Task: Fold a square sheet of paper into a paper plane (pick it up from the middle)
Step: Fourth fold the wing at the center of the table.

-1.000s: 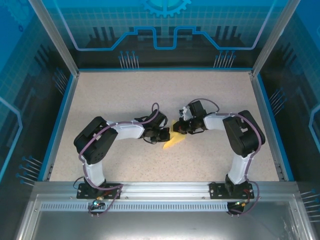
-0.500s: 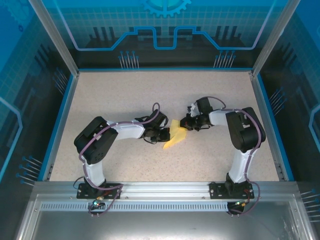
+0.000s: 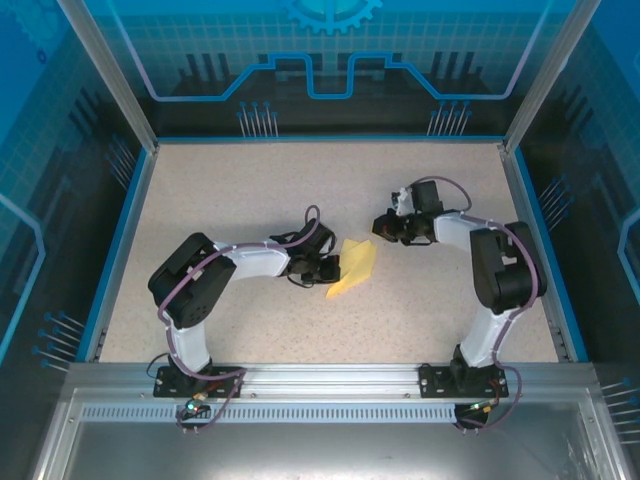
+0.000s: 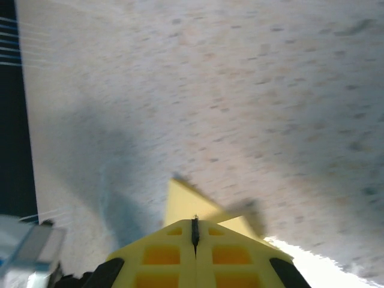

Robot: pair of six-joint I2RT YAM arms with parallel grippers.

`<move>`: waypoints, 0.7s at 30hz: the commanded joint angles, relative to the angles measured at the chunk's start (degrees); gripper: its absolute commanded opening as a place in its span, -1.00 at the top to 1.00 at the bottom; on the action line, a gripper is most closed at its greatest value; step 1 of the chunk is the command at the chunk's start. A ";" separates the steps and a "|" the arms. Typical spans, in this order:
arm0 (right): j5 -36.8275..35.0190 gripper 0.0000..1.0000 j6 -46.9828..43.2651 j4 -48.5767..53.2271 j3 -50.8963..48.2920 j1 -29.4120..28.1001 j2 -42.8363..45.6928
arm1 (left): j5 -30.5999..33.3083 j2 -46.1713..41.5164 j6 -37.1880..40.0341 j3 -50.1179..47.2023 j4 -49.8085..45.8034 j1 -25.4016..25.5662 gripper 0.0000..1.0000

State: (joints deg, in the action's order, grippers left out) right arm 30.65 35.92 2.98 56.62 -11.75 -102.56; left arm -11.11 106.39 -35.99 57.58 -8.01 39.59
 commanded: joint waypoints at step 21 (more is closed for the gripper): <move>-2.03 1.00 -0.46 2.84 1.76 -2.87 -11.18 | 3.69 5.19 0.13 -3.60 -12.12 1.14 1.00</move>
State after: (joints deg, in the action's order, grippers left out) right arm 33.58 35.92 5.32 58.22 -18.46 -111.81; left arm -11.11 106.45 -36.01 57.67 -8.12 39.62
